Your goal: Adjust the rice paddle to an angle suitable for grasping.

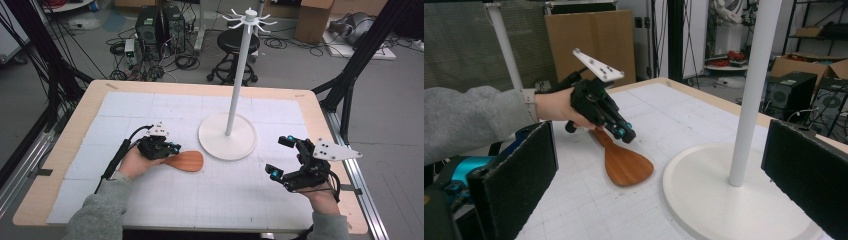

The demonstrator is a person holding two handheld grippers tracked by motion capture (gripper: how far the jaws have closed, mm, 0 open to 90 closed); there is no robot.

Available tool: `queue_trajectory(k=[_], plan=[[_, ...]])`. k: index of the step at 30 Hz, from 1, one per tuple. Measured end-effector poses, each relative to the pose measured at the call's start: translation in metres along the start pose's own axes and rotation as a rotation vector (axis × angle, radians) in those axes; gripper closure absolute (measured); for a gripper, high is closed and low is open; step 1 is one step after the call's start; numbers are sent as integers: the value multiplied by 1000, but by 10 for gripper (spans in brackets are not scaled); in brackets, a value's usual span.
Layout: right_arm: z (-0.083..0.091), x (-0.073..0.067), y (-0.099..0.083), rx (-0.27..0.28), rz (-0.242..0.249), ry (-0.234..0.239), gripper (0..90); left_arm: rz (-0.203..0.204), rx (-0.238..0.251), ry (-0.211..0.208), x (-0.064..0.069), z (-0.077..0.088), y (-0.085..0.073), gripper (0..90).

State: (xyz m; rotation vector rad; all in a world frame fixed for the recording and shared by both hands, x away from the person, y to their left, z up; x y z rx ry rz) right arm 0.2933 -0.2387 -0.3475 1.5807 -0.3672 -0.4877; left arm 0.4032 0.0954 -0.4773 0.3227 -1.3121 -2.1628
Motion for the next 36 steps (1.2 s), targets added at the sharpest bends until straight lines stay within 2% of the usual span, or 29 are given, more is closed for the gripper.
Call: queue_trajectory(k=[1, 8, 12, 18, 22, 27, 31, 33, 36], plan=[[0, 0, 0, 0, -2, 1, 3, 11, 5, 3, -1, -2, -1, 896], [2, 0, 1, 6, -1, 1, 3, 25, 25, 14, -2, -10, -3, 896], [1, 0, 2, 8, 1, 4, 3, -7, 3, 22, -3, -13, -8, 896], [2, 2, 0, 9, -4, 4, 3, 1, -6, 7, -2, -12, -8, 896], [3, 1, 0, 9, -6, 4, 3, -6, -16, -17, 4, -11, -9, 896], [4, 1, 1, 19, -14, 15, 3, -52, -44, -20, 17, -9, -11, 897], [6, 3, 0, 16, -14, 6, 3, -47, -44, -63, 27, -4, -15, 897], [7, 3, 0, 14, -11, 2, 3, -40, -41, -70, 30, -2, -17, 898], [8, 3, 0, 17, -10, 1, 3, -56, -53, -75, 32, 0, -17, 897]])
Point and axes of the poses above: each handheld gripper's, and its own axes: z roughly backward along the jaws, y roughly out of its top, x roughly to its right, the point moved 7 cm from there along -z, roughly forward along the jaws, and after that the axes turned 10 degrees about x, right-handed, at the moved point
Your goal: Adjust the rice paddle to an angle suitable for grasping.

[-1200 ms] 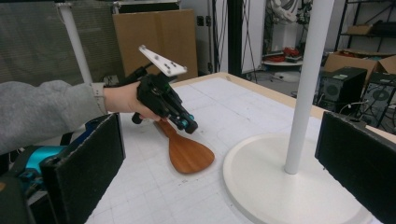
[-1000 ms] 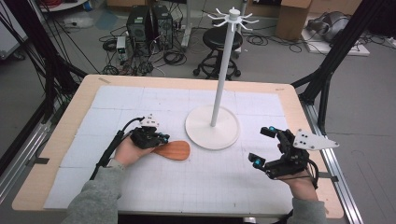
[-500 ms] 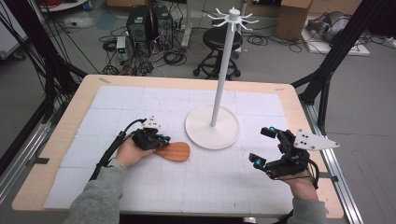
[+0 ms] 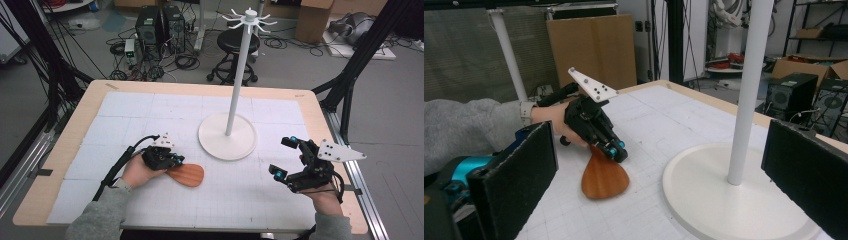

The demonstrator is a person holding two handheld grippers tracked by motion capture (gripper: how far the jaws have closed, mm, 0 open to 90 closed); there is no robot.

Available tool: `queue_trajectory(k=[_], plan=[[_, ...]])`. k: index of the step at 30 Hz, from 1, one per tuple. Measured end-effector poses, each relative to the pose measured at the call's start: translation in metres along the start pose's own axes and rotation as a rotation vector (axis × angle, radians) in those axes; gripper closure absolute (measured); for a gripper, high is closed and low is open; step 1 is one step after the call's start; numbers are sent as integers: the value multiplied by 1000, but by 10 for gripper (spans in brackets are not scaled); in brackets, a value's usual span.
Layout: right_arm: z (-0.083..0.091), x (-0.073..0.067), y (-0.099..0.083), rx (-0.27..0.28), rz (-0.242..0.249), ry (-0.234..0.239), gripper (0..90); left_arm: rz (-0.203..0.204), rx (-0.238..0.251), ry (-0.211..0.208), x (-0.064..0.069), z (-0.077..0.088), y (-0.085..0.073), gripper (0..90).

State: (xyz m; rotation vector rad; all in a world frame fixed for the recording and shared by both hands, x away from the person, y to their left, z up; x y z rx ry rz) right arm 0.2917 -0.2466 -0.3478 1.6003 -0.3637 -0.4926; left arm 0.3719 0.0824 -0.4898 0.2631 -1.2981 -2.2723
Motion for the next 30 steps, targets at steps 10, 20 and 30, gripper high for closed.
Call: queue_trajectory(k=[10, 20, 30], plan=[[2, 0, -2, -11, -5, -6, 3, 1, 1, -50, 17, 12, -9, 897], [0, 1, -4, -15, -5, -8, 3, -8, -2, -81, 28, 26, -19, 898], [-3, 3, -5, -23, -6, -1, 3, -23, 3, -98, 41, 37, -27, 897]])
Point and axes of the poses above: each handheld gripper's, and its own axes: z roughly backward along the jaws, y roughly out of its top, x roughly to its right, the point moved 7 cm from there along -z, roughly forward along the jaws, and after that the axes turned 10 degrees about x, right-handed, at the moved point
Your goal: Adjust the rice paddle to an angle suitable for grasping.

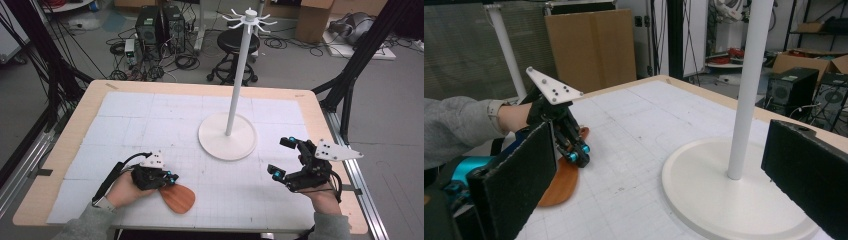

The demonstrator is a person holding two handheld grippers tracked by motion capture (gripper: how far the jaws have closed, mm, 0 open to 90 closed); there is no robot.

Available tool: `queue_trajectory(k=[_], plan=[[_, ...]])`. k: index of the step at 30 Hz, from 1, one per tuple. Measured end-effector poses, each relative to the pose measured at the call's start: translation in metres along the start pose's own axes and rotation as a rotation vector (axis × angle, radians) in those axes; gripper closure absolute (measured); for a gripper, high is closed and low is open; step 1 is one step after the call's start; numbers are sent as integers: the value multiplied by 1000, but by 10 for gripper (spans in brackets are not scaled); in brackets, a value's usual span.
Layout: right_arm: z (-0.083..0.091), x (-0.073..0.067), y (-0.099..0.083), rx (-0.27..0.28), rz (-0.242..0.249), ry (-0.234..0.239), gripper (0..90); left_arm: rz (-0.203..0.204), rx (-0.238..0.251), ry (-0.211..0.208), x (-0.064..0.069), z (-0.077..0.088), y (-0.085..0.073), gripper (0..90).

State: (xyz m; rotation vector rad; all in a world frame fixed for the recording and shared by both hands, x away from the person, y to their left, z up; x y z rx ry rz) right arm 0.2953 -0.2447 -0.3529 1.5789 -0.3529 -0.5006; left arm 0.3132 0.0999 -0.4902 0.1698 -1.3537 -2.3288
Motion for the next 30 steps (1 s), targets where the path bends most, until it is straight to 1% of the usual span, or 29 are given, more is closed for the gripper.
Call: queue_trajectory(k=[2, 3, 5, 6, 7, 8, 9, 12, 14, 16, 18, 19, 21, 24, 27, 29, 30], plan=[[-2, 0, 0, -2, 0, 3, 3, -14, -11, 4, 2, 3, -1, 897], [-2, 0, 0, -3, -3, 4, 3, -18, -8, 3, 4, 4, -2, 897], [-4, 1, -1, -5, 2, 7, 3, -13, -8, 4, 6, 5, -3, 897], [-5, 1, -1, -8, 2, 11, 3, -13, -9, -4, 7, 9, -6, 897], [-5, 1, -1, -10, 2, 11, 3, -4, -9, -3, 8, 10, -6, 897], [-5, 1, -1, -9, 3, 13, 3, -3, -17, -5, 7, 11, -7, 897], [-6, 1, -1, -7, 4, 11, 3, 0, -14, -8, 7, 11, -7, 896], [-6, 1, -1, -8, 4, 14, 3, -13, -10, 2, 7, 12, -6, 896], [-7, 1, -1, -11, 0, 16, 3, -18, 7, 9, 6, 17, -3, 896], [-7, 1, -1, -13, 3, 17, 3, -13, 29, 22, 3, 24, 1, 896], [-7, 0, -1, -12, 1, 18, 3, 5, 66, 42, -1, 34, 4, 896], [-7, 0, -1, -12, 2, 20, 3, 5, 70, 47, -3, 39, 3, 896], [-7, 0, -1, -11, 0, 18, 3, -3, 73, 61, -4, 45, 0, 897], [-7, 0, -1, -13, 5, 18, 3, 1, 68, 62, -4, 56, -10, 896], [-8, 0, -2, -19, 7, 18, 3, -5, 54, 63, -3, 64, -18, 896], [-9, 0, -3, -26, 10, 18, 3, -19, 36, 66, -4, 69, -23, 897], [-9, 0, -3, -29, 4, 18, 3, -16, 35, 66, -5, 72, -26, 897]])
Point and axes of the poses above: each handheld gripper's, and its own axes: z roughly backward along the jaws, y roughly out of its top, x roughly to its right, the point moved 7 cm from there along -z, roughly forward along the jaws, and after that the axes turned 10 degrees about x, right-handed, at the moved point
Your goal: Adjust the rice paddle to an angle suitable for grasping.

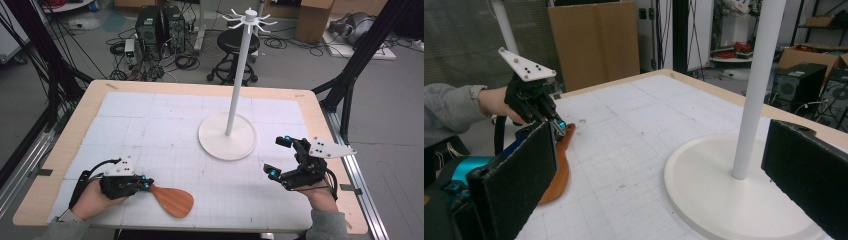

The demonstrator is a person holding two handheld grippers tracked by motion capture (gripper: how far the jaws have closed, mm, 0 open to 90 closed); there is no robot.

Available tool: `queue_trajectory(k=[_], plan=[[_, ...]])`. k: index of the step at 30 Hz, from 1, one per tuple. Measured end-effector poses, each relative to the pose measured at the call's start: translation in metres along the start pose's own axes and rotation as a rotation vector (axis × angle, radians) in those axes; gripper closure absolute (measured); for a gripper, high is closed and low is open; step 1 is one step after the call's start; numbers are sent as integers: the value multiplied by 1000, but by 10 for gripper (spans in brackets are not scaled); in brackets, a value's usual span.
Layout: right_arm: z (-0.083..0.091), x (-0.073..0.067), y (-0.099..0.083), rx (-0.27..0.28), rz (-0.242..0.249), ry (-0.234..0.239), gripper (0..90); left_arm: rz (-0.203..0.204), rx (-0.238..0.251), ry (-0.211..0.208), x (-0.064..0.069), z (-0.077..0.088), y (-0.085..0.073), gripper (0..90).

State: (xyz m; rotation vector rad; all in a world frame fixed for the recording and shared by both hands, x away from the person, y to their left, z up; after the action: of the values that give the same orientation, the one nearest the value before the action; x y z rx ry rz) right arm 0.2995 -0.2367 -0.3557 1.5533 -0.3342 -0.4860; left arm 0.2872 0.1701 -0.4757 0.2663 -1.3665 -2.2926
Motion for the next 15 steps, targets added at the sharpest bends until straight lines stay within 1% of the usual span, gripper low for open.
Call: queue_trajectory(k=[1, 4, 5, 8, 10, 13, 15], plan=[[-1, 0, 0, 3, 7, 2, 3, 9, 2, -1, -2, 3, -2, 897], [-1, 0, -1, -3, 3, 0, 3, 17, -1, 3, -4, 7, -5, 897], [-1, 1, -1, -2, 2, 0, 3, 14, -3, 2, -4, 7, -6, 896], [0, 1, -1, -1, 2, 0, 3, 14, -17, -15, 0, 5, -8, 897], [0, 1, 0, 2, 0, -1, 3, 14, -22, -37, 2, 3, -9, 897], [1, 2, -1, 2, -5, -4, 3, 7, -38, -44, 3, 2, -11, 896], [1, 2, -1, 2, -5, -4, 3, 11, -43, -38, 3, 0, -13, 896]])
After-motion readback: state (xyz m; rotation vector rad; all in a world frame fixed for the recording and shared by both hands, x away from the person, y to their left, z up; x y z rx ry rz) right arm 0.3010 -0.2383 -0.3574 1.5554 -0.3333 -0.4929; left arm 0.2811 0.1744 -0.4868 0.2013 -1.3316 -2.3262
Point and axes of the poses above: each handheld gripper's, and its own axes: z roughly backward along the jaws, y roughly out of its top, x roughly to its right, the point moved 7 cm from there along -z, roughly forward along the jaws, and after that the axes turned 10 degrees about x, right-handed, at the moved point
